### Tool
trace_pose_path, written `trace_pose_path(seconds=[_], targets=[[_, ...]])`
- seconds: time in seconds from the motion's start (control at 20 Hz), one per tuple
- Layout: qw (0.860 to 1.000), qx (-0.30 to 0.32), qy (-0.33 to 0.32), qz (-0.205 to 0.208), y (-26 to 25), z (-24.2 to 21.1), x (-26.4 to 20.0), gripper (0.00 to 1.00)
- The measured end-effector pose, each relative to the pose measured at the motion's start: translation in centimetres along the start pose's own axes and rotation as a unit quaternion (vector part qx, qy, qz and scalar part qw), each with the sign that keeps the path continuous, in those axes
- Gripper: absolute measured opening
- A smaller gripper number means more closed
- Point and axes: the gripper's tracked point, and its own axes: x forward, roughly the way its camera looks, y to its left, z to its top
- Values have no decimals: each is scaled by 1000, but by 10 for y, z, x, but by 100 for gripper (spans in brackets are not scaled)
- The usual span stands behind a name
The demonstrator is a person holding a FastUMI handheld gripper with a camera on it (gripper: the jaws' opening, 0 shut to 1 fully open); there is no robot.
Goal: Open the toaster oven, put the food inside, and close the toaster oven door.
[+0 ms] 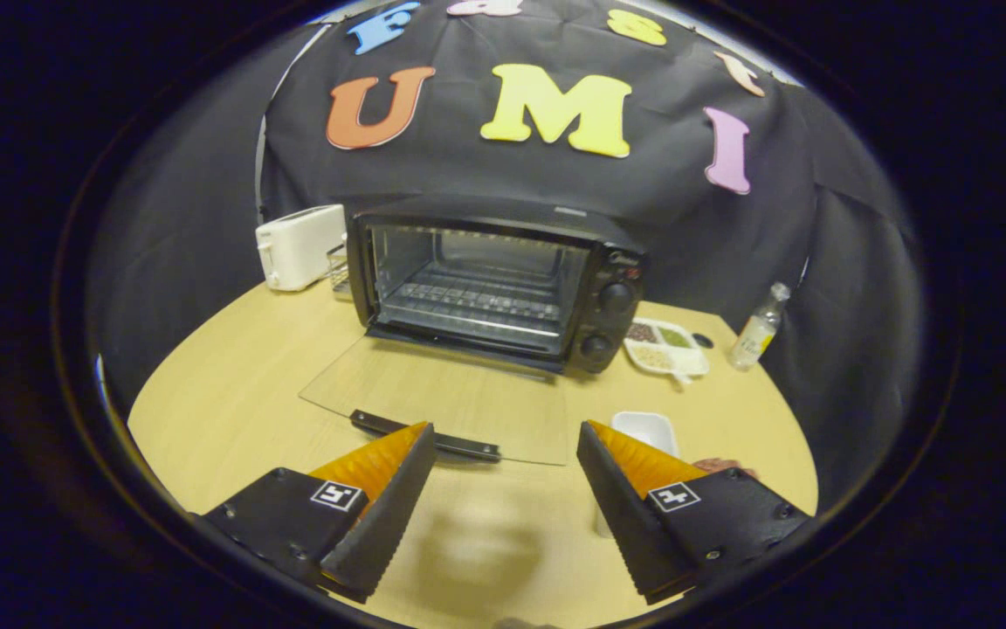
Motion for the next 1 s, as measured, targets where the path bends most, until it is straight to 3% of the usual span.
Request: trace_pose_path(seconds=[0.2,0.35,0.55,0.7,0.8,0.85,1.0], targets=[[999,-22,-27,-41,-86,19,-32,100],[999,0,-26,-45,-140,17,-29,100],[998,40,32,36,-169,-20,16,100],[986,60,93,126,-170,-55,47,100],[965,84,144,200,-159,-75,50,98],[950,101,171,242,-147,-84,44,91],[915,149,224,302,-134,-101,42,73]])
